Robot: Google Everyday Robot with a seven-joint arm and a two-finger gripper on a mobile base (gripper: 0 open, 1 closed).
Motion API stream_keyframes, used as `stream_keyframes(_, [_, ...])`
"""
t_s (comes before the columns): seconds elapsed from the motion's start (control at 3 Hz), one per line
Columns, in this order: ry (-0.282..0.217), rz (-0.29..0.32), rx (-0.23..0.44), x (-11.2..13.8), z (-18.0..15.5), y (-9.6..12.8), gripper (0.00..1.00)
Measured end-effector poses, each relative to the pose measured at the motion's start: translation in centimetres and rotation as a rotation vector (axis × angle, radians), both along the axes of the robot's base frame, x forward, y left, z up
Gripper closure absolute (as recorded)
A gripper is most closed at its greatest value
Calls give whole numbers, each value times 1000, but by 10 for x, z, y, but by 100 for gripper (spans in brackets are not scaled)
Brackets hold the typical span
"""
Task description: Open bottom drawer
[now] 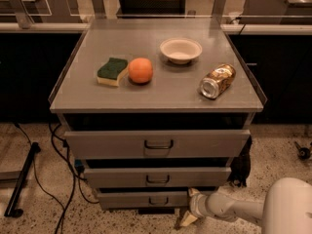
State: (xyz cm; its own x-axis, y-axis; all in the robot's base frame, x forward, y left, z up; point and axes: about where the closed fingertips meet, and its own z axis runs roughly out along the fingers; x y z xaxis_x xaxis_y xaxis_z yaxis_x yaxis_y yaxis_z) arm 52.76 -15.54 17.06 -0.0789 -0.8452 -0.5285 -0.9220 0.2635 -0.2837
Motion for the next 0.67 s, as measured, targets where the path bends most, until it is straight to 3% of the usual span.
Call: stream_keyframes(0.67, [65,9,-10,3,-11,6,0])
